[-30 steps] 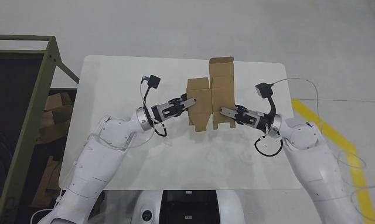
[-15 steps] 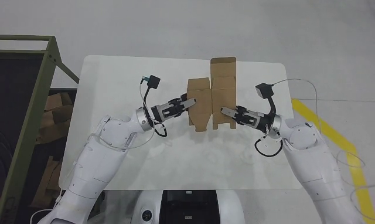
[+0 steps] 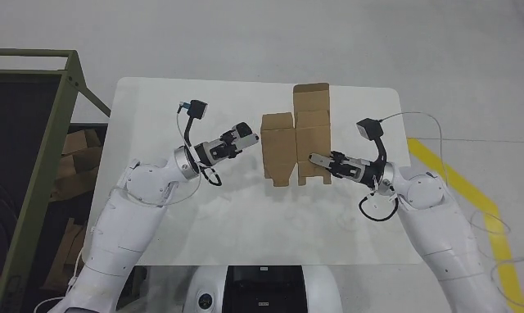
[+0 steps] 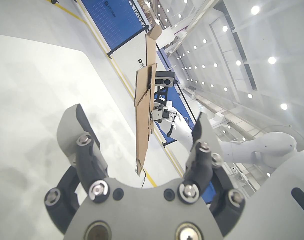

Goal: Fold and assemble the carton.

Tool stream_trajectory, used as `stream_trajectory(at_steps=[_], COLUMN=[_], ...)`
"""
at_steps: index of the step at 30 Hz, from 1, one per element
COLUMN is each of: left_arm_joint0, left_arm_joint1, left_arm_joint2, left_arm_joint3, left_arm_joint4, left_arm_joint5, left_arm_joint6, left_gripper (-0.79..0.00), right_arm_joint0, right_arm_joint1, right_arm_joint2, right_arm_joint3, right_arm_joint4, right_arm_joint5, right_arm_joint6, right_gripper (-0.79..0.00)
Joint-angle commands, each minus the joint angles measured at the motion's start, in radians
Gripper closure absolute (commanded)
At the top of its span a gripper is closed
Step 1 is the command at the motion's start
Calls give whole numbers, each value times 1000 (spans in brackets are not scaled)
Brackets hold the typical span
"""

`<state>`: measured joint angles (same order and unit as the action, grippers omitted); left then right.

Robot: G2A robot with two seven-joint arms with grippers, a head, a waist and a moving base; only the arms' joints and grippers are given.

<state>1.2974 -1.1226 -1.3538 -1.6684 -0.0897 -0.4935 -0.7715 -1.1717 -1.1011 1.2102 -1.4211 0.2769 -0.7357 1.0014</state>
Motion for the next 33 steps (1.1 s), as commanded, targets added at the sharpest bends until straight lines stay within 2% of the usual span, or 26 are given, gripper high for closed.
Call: stream_trajectory(at_steps=[1, 6, 13, 25, 27, 33], left_arm_joint0=[-10, -49, -147, -144, -144, -178], left_arm_joint1=[4, 11, 11, 11, 10, 8], left_arm_joint2=[-13, -29, 14, 16, 22, 37], left_arm_joint3=[4, 30, 109, 111, 121, 167], left_arm_joint4=[-22, -89, -222, -221, -223, -252], left_arm_joint5=[-6, -12, 32, 37, 46, 5], left_arm_joint6=[-26, -107, -245, -234, -211, -232], left_gripper=[-785, -785, -785, -785, -785, -785], right_arm_joint0=[7, 32, 55, 55, 54, 52], right_arm_joint1=[1, 0, 4, 4, 3, 4], right_arm_joint2=[-8, -39, -78, -78, -78, -93], right_arm_joint3=[2, 5, -15, -15, -16, -44], right_arm_joint4=[9, 12, -16, -16, -17, -32], right_arm_joint5=[-1, -7, -6, -6, -1, 35], right_arm_joint6=[20, 70, 77, 77, 71, 59], right_gripper=[0, 0, 0, 0, 0, 0])
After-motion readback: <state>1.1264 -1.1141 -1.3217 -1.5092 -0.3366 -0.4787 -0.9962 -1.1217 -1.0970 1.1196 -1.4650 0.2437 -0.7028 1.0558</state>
